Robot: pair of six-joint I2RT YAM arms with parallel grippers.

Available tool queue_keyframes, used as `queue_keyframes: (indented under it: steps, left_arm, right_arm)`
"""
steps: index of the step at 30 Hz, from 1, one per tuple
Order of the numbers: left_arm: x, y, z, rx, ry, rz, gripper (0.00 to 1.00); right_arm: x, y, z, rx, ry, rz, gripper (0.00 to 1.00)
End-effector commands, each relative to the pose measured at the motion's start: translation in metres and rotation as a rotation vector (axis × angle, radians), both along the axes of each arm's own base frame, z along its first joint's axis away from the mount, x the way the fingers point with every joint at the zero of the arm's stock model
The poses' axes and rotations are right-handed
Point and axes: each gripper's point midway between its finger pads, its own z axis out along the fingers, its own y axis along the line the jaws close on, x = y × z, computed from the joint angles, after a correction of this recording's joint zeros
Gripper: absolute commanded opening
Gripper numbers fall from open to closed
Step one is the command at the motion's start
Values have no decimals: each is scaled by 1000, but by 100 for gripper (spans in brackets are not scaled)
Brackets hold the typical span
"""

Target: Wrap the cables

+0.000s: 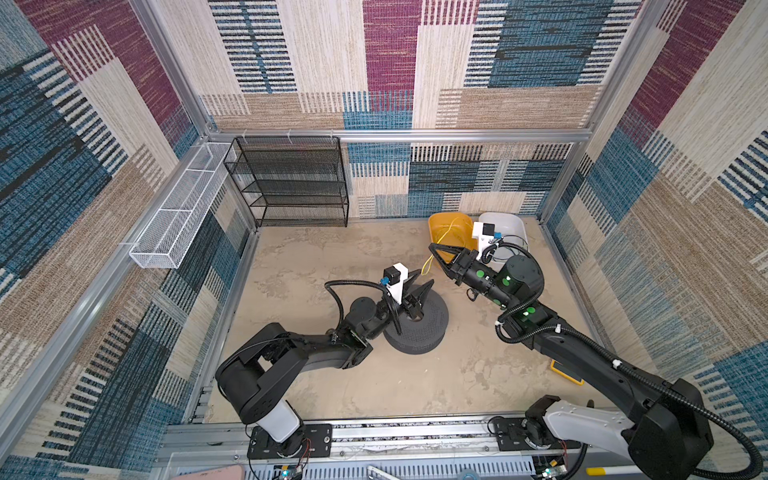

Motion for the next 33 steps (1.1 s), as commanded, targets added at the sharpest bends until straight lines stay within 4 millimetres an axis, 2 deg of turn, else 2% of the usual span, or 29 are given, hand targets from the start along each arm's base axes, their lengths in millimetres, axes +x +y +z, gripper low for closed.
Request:
queue_keyframes:
  steps: [1, 4, 7, 8, 11, 13, 19, 22, 28, 33]
  left_arm:
    - [-2, 3, 31, -69, -109, 43, 49]
    - [-5, -5, 32, -58, -128, 48, 47]
    - [-2, -9, 29, -54, -120, 66, 37]
    - [-1, -9, 27, -54, -114, 74, 32]
    - [1, -7, 27, -62, -103, 82, 8]
    - [-2, -7, 27, -59, -105, 81, 0]
    - [-8, 3, 26, -43, -118, 96, 0]
    - [-15, 6, 16, -21, -76, 70, 0]
    - [-30, -1, -15, 245, 145, -35, 0]
    - [-46, 7, -32, 453, 280, -82, 0]
  right_arm:
    - [-2, -4, 12, 49, -25, -11, 0]
    - [-2, -4, 13, 63, -27, -10, 0]
    - [-3, -4, 12, 70, -25, -4, 0]
    - [-3, -4, 12, 70, -25, -4, 0]
    - [-4, -6, 13, 70, -26, -14, 0]
    - [-4, -9, 14, 60, -30, -30, 0]
    - [0, -12, 13, 39, -37, -64, 0]
    - [12, -13, 16, -31, -64, -116, 0]
    - [39, -10, 20, -173, -138, -174, 0]
    - [55, 1, 22, -256, -207, -147, 0]
